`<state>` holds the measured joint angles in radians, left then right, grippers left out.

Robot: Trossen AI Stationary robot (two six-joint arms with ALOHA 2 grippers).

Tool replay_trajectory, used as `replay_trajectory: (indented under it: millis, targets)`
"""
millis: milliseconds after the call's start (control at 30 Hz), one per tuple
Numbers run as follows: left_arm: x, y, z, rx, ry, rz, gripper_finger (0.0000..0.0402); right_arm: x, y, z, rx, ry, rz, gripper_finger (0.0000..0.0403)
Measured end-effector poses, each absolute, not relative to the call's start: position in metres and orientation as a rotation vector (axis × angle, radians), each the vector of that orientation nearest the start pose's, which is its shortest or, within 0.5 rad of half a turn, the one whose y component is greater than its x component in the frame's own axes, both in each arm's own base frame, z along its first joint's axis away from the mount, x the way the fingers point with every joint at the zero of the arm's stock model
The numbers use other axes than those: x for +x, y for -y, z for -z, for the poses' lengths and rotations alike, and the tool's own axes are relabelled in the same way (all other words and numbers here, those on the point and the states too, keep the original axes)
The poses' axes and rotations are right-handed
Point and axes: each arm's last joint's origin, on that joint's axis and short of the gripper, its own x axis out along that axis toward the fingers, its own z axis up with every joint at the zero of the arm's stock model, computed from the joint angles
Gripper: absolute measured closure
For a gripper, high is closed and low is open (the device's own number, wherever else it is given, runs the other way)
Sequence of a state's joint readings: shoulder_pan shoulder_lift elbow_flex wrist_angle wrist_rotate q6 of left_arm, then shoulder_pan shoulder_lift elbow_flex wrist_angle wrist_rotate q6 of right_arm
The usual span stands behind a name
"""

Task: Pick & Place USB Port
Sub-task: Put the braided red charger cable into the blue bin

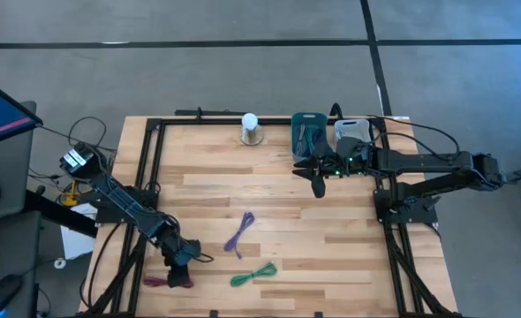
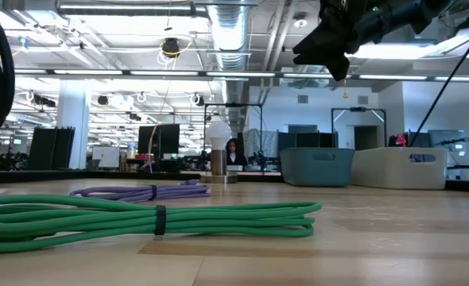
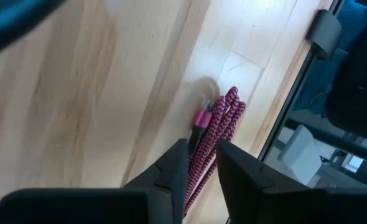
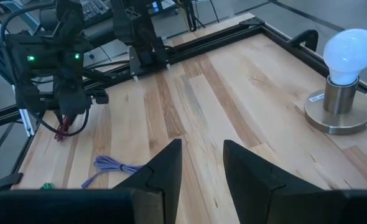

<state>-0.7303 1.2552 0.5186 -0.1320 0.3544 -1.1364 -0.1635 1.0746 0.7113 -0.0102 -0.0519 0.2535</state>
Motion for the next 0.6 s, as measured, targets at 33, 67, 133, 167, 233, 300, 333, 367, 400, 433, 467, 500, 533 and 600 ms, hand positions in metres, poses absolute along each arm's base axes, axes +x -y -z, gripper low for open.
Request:
replay_trajectory:
  millis: [33,67,133,167,233,300,333,367,400,433,467,500,533,600]
  targets:
    - [0.1581,0.1551,-0.1619,-0.786,-1.339,0.383,0.0311,0.2316,0.0367,-0.2691,0.291,-0.359,0.157,0.0292]
    - [0.1580,0.1552,-0.1619,-0.786,-1.339,0.384,0.0305,0.2315,0.0367,-0.2687,0.291,-0.364,0.158,0.0292]
    - [0.1577,0.1556,-0.1620,-0.788,-1.341,0.384,0.0291,0.2313,0.0367,-0.2682,0.291,-0.369,0.159,0.0292]
    - [0.1576,0.1557,-0.1620,-0.788,-1.341,0.384,0.0284,0.2312,0.0367,-0.2680,0.292,-0.371,0.159,0.0292]
    - [0.1577,0.1557,-0.1620,-0.788,-1.340,0.384,0.0269,0.2312,0.0366,-0.2679,0.292,-0.372,0.159,0.0292]
    - [0.1578,0.1558,-0.1622,-0.789,-1.338,0.386,0.0256,0.2311,0.0366,-0.2677,0.292,-0.375,0.159,0.0292]
    - [0.1579,0.1559,-0.1623,-0.790,-1.336,0.387,0.0250,0.2310,0.0367,-0.2674,0.292,-0.378,0.160,0.0292]
    - [0.1580,0.1559,-0.1623,-0.790,-1.334,0.387,0.0245,0.2309,0.0366,-0.2672,0.293,-0.380,0.160,0.0292]
    - [0.1580,0.1559,-0.1623,-0.790,-1.335,0.386,0.0240,0.2308,0.0365,-0.2669,0.293,-0.383,0.160,0.0292]
    - [0.1580,0.1559,-0.1624,-0.791,-1.334,0.387,0.0236,0.2306,0.0365,-0.2665,0.294,-0.388,0.161,0.0292]
    - [0.1581,0.1560,-0.1624,-0.793,-1.334,0.386,0.0232,0.2304,0.0365,-0.2661,0.294,-0.393,0.162,0.0292]
    - [0.1581,0.1560,-0.1625,-0.796,-1.334,0.384,0.0229,0.2303,0.0366,-0.2658,0.295,-0.396,0.162,0.0292]
    - [0.1581,0.1560,-0.1624,-0.797,-1.335,0.383,0.0226,0.2303,0.0365,-0.2656,0.295,-0.397,0.162,0.0292]
    - [0.1586,0.1562,-0.1617,-0.796,-1.333,0.379,0.0223,0.2302,0.0365,-0.2656,0.295,-0.398,0.162,0.0292]
